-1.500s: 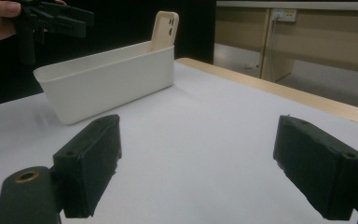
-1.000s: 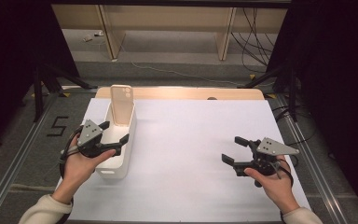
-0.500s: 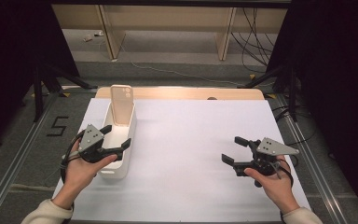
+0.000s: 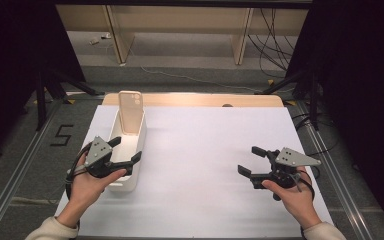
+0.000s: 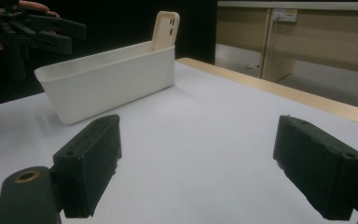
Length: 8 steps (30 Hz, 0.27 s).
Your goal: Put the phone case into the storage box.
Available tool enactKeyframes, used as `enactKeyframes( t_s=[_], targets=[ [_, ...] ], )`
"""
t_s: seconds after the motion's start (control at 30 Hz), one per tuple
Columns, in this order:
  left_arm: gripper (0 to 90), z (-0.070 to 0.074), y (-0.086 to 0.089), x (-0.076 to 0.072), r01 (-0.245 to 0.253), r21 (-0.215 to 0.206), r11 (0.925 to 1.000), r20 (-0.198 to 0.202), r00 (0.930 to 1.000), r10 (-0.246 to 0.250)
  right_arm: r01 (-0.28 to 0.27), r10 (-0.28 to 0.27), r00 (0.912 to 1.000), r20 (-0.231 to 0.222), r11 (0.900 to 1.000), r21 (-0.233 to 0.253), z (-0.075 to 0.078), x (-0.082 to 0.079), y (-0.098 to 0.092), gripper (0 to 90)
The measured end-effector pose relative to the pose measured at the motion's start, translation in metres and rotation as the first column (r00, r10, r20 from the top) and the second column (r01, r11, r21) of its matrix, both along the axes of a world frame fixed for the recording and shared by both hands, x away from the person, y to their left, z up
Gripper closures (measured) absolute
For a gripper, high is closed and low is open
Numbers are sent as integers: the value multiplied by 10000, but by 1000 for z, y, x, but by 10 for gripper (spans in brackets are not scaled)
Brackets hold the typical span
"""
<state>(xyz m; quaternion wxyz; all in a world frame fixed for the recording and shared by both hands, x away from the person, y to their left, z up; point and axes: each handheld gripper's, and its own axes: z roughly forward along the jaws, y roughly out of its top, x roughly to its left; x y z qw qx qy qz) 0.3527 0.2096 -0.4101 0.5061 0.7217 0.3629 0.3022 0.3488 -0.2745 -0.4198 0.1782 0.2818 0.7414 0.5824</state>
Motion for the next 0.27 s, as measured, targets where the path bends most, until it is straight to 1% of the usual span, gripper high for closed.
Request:
enactKeyframes(
  t_s=[0.27],
  targets=[
    [159, 0, 1, 1, -30, -15, 10000, -6, 10000, 30, 8, -8, 10000, -13, 10000, 48, 0, 0, 0, 162]
  ],
)
